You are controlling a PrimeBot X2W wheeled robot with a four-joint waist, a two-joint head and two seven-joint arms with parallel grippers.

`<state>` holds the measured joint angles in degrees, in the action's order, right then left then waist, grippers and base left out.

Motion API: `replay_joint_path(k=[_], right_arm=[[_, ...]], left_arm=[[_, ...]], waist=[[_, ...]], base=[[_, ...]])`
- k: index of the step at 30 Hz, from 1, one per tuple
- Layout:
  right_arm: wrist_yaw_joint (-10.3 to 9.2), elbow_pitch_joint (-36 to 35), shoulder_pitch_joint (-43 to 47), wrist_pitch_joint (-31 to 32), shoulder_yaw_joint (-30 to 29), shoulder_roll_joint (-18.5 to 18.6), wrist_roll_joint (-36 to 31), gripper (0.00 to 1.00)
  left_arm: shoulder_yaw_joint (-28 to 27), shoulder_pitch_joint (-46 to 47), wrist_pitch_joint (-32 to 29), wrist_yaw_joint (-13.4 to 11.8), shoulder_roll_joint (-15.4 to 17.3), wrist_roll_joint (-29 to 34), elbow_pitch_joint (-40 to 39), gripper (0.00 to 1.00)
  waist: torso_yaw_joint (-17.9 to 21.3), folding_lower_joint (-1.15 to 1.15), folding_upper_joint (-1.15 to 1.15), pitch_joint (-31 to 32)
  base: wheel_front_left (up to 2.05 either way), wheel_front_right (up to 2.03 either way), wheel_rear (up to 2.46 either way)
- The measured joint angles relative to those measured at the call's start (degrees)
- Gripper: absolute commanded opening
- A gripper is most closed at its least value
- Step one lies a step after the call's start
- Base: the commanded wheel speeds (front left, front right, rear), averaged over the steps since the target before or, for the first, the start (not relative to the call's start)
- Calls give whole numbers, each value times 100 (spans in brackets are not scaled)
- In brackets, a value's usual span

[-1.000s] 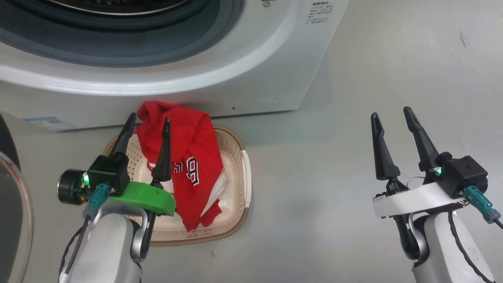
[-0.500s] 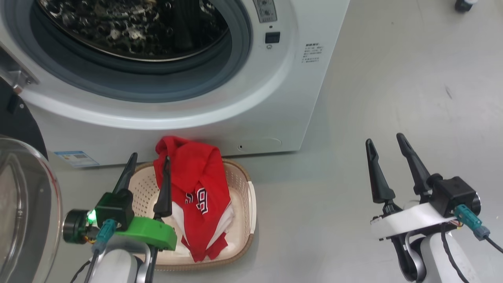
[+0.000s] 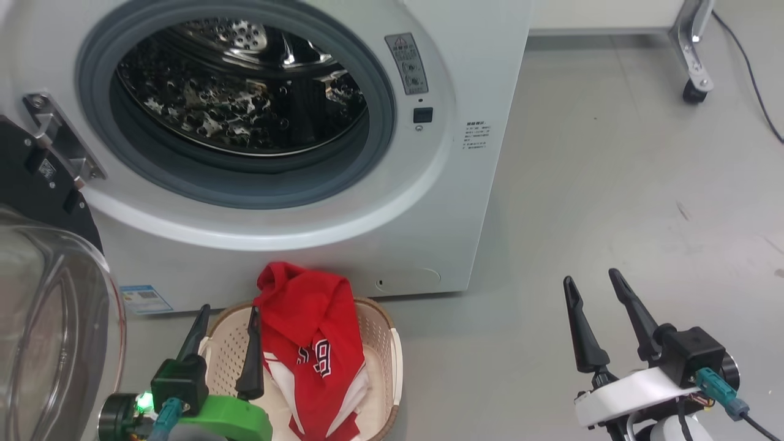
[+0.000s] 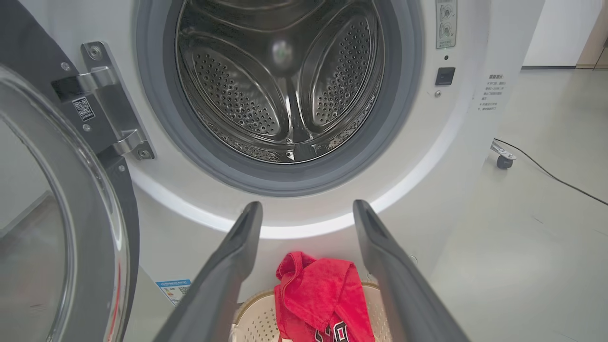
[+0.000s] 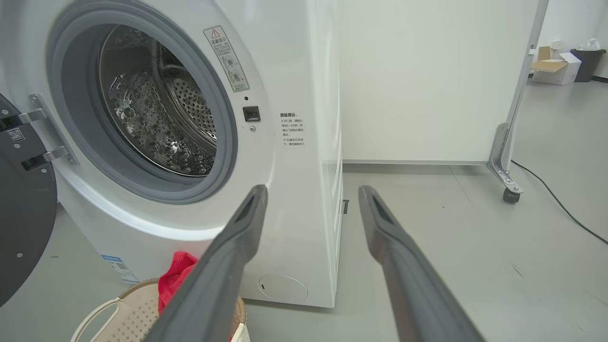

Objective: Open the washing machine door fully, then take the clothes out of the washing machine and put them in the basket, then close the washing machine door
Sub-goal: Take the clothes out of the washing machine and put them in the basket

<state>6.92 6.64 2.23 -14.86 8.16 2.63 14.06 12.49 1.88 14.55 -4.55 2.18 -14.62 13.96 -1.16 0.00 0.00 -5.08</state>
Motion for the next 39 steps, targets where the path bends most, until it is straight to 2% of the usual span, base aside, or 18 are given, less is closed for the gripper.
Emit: replay_joint_path(k=[12,39], right_arm=[[-56,-65,342,0,130,-16,3,100],[-182,-290,422,0,271,-22,62,100]], left_arm=[[-76,-488,-175,-79,21,-8,-289,100],[-88,-732,-399,-122,35,-5,-877,100]], waist=[[-38,0,0,437],[16,0,0,391]], base=[[0,0,0],[0,0,0]])
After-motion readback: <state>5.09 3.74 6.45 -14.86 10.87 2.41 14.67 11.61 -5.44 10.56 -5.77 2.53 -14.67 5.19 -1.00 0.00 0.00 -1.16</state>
